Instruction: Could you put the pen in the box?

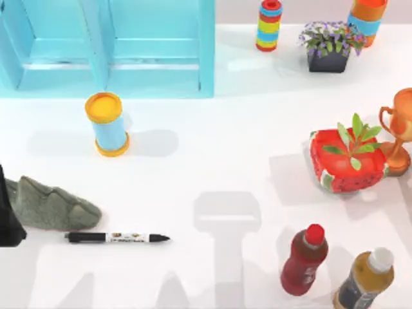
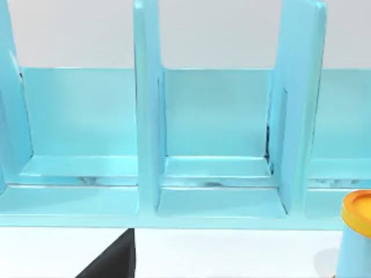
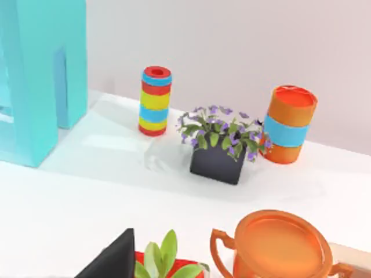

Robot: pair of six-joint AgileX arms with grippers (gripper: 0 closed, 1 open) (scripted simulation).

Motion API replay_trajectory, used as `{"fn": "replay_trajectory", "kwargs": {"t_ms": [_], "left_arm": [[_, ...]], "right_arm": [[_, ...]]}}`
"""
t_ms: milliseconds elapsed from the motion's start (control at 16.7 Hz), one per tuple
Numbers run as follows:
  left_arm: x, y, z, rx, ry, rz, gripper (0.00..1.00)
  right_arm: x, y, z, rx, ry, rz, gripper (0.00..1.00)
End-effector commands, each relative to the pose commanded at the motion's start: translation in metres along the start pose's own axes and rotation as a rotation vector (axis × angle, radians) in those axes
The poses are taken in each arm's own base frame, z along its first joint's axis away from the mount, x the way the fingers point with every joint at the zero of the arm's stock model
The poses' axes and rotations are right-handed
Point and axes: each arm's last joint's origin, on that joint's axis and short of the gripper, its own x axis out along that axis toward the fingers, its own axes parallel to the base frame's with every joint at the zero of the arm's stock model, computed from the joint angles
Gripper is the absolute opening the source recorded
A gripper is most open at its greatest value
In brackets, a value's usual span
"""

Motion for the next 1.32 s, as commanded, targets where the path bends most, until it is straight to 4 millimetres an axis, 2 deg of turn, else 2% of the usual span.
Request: {"fn": "replay_trajectory", "kwargs": {"t_ms": [180, 300, 600, 840, 960, 1080, 1320], "left_arm": [[0.0, 0.0, 0.0, 0.0, 0.0, 0.0, 1.0], [0.0, 0.0, 0.0, 0.0, 0.0, 0.0, 1.0], [0.0, 0.0, 0.0, 0.0, 0.0, 0.0, 1.0], [0.0, 0.0, 0.0, 0.0, 0.0, 0.0, 1.0], [0.0, 0.0, 0.0, 0.0, 0.0, 0.0, 1.0], [0.0, 0.0, 0.0, 0.0, 0.0, 0.0, 1.0], [0.0, 0.0, 0.0, 0.0, 0.0, 0.0, 1.0]], "right_arm": [[0.014, 0.007, 0.069, -0.063, 0.024, 0.094, 1.0], [0.028, 0.017, 0.1, -0.106, 0.056, 0.158, 1.0], [0.08, 0.058, 0.141, -0.226, 0.201, 0.332, 1.0], [0.111, 0.099, 0.18, -0.315, 0.207, 0.462, 1.0], [0.126, 0.123, 0.193, -0.359, 0.211, 0.528, 1.0], [0.145, 0.149, 0.194, -0.413, 0.25, 0.6, 1.0], [0.182, 0.204, 0.177, -0.521, 0.364, 0.742, 1.0]]}}
